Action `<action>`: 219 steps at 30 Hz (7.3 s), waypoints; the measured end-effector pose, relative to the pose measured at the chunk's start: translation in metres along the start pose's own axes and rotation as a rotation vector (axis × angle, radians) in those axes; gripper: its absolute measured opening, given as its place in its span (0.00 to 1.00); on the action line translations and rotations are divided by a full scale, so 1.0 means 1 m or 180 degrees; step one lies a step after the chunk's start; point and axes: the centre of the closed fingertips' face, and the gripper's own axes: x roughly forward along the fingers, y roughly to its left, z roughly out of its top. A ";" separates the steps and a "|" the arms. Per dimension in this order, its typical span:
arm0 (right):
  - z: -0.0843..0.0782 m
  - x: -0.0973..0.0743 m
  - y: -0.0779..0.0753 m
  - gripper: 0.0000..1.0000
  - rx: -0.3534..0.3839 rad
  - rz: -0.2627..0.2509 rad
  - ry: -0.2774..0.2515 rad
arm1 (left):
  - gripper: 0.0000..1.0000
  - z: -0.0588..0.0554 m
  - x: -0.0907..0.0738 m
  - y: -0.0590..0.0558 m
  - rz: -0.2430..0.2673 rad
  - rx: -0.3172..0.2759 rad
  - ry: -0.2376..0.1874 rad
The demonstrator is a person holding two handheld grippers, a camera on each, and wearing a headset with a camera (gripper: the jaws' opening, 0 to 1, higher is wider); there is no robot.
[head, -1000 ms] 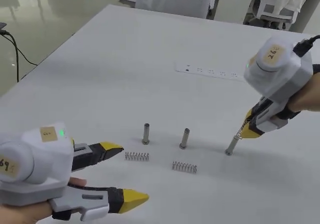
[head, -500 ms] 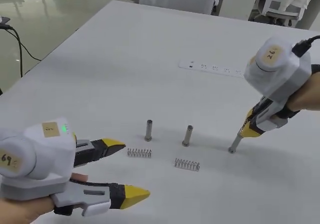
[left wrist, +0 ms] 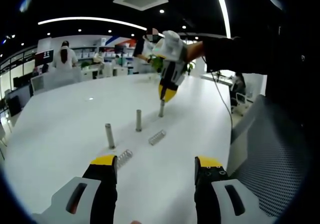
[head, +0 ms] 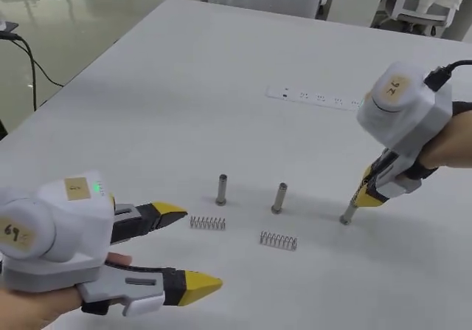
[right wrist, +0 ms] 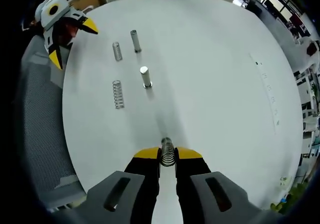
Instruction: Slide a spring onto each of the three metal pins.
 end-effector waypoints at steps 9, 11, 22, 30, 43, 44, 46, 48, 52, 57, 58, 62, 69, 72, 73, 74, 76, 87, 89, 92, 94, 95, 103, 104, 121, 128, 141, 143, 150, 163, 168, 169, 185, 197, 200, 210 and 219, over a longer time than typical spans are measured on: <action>-0.004 0.013 0.001 0.08 0.0068 0.0040 0.0034 | 0.57 0.000 0.001 0.001 -0.0001 -0.0006 0.0004; -0.004 0.015 0.002 0.08 0.0081 0.0045 0.0036 | 0.57 -0.001 0.001 0.001 -0.0003 -0.0005 0.0005; 0.007 0.026 0.009 0.08 0.0049 0.0065 0.0032 | 0.57 -0.002 0.001 0.001 -0.0014 -0.0002 0.0016; 0.018 0.029 0.013 0.08 -0.0005 0.0069 0.0020 | 0.57 -0.002 0.001 0.000 -0.0018 0.0005 0.0021; 0.020 0.037 0.015 0.09 -0.0043 0.0098 0.0055 | 0.57 -0.001 0.000 0.000 -0.0020 0.0005 0.0013; 0.020 0.038 0.015 0.09 -0.0040 0.0101 0.0054 | 0.57 -0.001 0.000 0.000 -0.0023 0.0003 0.0011; 0.020 0.039 0.015 0.09 -0.0027 0.0107 0.0039 | 0.57 -0.001 0.000 0.000 -0.0026 0.0007 0.0010; 0.020 0.039 0.016 0.09 -0.0014 0.0116 0.0023 | 0.57 -0.001 0.000 0.000 -0.0025 0.0005 0.0007; 0.020 0.040 0.016 0.09 -0.0019 0.0116 0.0026 | 0.57 -0.001 -0.001 0.000 -0.0025 0.0004 0.0005; 0.020 0.043 0.017 0.11 -0.0015 0.0129 0.0023 | 0.57 -0.001 -0.001 0.001 -0.0016 -0.0003 0.0003; 0.020 0.043 0.017 0.12 -0.0020 0.0128 0.0021 | 0.57 -0.001 -0.001 0.001 -0.0015 -0.0003 0.0003; 0.019 0.044 0.017 0.15 -0.0031 0.0120 0.0011 | 0.57 -0.002 -0.001 0.001 -0.0015 -0.0001 0.0009; 0.014 0.044 0.016 0.18 0.0001 0.0112 0.0003 | 0.57 -0.001 -0.001 0.001 -0.0010 0.0005 0.0012; 0.011 0.043 0.016 0.18 0.0011 0.0102 -0.0004 | 0.57 -0.001 0.000 0.001 -0.0009 0.0004 0.0009; 0.010 0.043 0.016 0.18 0.0017 0.0099 -0.0003 | 0.57 0.000 0.000 0.001 -0.0009 0.0006 0.0008; 0.008 0.043 0.016 0.18 0.0027 0.0094 0.0000 | 0.57 0.000 0.000 0.001 -0.0009 0.0009 0.0006; 0.005 0.041 0.016 0.18 0.0037 0.0082 0.0003 | 0.57 0.000 0.000 0.001 -0.0012 0.0013 0.0006; -0.009 0.041 0.021 0.18 0.0106 0.0071 0.0011 | 0.57 0.001 0.001 -0.001 -0.0032 0.0022 0.0000; -0.010 0.041 0.022 0.18 0.0108 0.0073 0.0012 | 0.56 0.000 0.001 -0.001 -0.0037 0.0028 0.0003; -0.012 0.041 0.023 0.18 0.0114 0.0075 0.0009 | 0.57 0.001 0.001 -0.003 -0.0045 0.0034 0.0007; -0.013 0.041 0.025 0.18 0.0128 0.0075 0.0003 | 0.57 0.001 0.002 -0.003 -0.0048 0.0036 0.0009; -0.014 0.041 0.025 0.18 0.0132 0.0078 0.0003 | 0.57 0.001 0.002 -0.003 -0.0049 0.0038 0.0008; -0.017 0.040 0.036 0.18 0.0139 0.0107 -0.0018 | 0.57 0.000 0.002 -0.003 -0.0058 0.0048 0.0015; -0.017 0.040 0.037 0.18 0.0140 0.0113 -0.0022 | 0.57 0.000 0.002 -0.003 -0.0058 0.0050 0.0016; -0.004 0.041 0.071 0.18 0.0105 0.0262 -0.0133 | 0.56 0.000 0.000 -0.004 -0.0061 0.0068 0.0018; 0.012 0.040 0.081 0.18 -0.0025 0.0286 -0.0188 | 0.56 0.000 -0.001 -0.004 -0.0059 0.0078 0.0012; 0.037 0.042 0.086 0.18 -0.0258 0.0291 -0.0235 | 0.56 0.000 -0.001 -0.004 -0.0063 0.0080 0.0010; 0.040 0.043 0.085 0.18 -0.0276 0.0291 -0.0241 | 0.56 0.000 -0.001 -0.004 -0.0067 0.0079 0.0012; 0.049 0.049 0.085 0.16 -0.0383 0.0302 -0.0240 | 0.56 -0.001 -0.001 -0.005 -0.0076 0.0076 0.0020; 0.054 0.058 0.085 0.13 -0.0510 0.0329 -0.0185 | 0.56 -0.002 0.000 -0.006 -0.0091 0.0067 0.0038; 0.055 0.060 0.086 0.12 -0.0550 0.0338 -0.0169 | 0.56 -0.002 0.001 -0.006 -0.0096 0.0065 0.0041; 0.055 0.060 0.085 0.11 -0.0560 0.0331 -0.0165 | 0.56 -0.002 0.001 -0.006 -0.0097 0.0065 0.0043; 0.054 0.060 0.085 0.08 -0.0700 0.0237 -0.0121 | 0.56 -0.002 0.002 -0.008 -0.0118 0.0077 0.0057; 0.060 0.034 0.095 0.08 -0.0646 0.0256 -0.0205 | 0.55 -0.001 0.003 -0.012 -0.0182 0.0137 0.0053; 0.062 0.027 0.099 0.08 -0.0668 0.0256 -0.0233 | 0.54 0.001 0.003 -0.013 -0.0201 0.0162 0.0049; 0.070 0.004 0.114 0.08 -0.0753 0.0295 -0.0307 | 0.52 0.015 0.006 -0.015 -0.0299 0.0307 0.0033; 0.077 -0.009 0.126 0.08 -0.0883 0.0346 -0.0364 | 0.45 0.025 0.009 -0.019 -0.0445 0.0466 0.0067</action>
